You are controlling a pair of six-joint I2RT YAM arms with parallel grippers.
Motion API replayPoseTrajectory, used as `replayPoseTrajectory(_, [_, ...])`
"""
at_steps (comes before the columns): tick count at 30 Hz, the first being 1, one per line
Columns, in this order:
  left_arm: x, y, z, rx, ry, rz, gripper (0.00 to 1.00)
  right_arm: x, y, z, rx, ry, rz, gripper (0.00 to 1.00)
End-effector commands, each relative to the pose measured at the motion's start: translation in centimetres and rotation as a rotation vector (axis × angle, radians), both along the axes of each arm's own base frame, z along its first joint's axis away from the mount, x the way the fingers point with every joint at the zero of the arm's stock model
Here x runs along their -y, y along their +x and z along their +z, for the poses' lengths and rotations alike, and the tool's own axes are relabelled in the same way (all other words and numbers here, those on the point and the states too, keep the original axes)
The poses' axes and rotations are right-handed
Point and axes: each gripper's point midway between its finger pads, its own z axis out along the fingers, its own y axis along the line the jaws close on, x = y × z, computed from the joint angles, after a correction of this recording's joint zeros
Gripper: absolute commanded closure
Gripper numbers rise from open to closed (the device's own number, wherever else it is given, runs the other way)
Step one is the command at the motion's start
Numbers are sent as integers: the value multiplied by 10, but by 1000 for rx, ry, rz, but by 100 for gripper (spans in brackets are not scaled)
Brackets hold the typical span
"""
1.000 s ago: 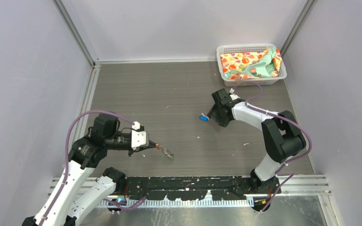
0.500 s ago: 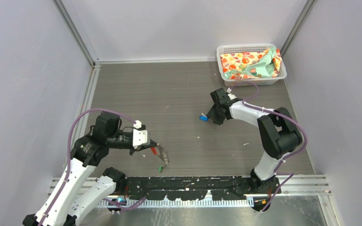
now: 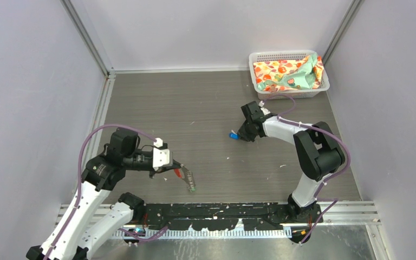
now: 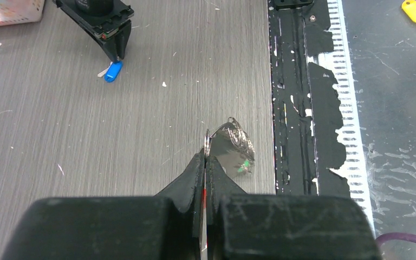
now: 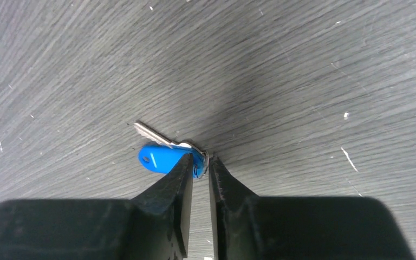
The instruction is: Put the keys on the keyring
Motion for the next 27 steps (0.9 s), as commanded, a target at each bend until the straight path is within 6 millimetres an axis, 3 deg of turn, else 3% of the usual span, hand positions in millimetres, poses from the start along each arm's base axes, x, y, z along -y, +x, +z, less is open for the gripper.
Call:
replayPoseTrajectory(1, [7, 5, 14, 32, -43, -24, 100, 1, 6, -3, 11, -2, -14, 84])
replayPoseTrajectory(4, [8, 6, 16, 31, -43, -27, 100, 1, 8, 0, 24, -14, -1, 97])
replayPoseTrajectory(7, [10, 6, 18, 27, -54, -28, 100, 4, 13, 13, 67, -37, 31, 99])
replayPoseTrajectory(10, [12, 6, 23, 14, -74, -24, 100, 1, 19, 40, 148, -48, 115, 99])
replayPoseTrajectory(13, [14, 3, 30, -6, -99, -29, 100, -12, 18, 80, 289, -38, 304, 99])
replayPoseTrajectory(16, [16, -3, 39, -11, -142, -38, 100, -42, -9, 139, 503, 10, 595, 99])
replayPoseTrajectory(18, [18, -6, 46, -11, -171, -45, 100, -60, -39, 168, 644, -46, 807, 99])
replayPoseTrajectory(22, [19, -10, 56, -9, -202, -59, 100, -82, -98, 209, 837, -98, 1144, 99])
replayPoseTrajectory(27, [20, -16, 66, -16, -228, -80, 100, -98, -149, 261, 995, -25, 1400, 99])
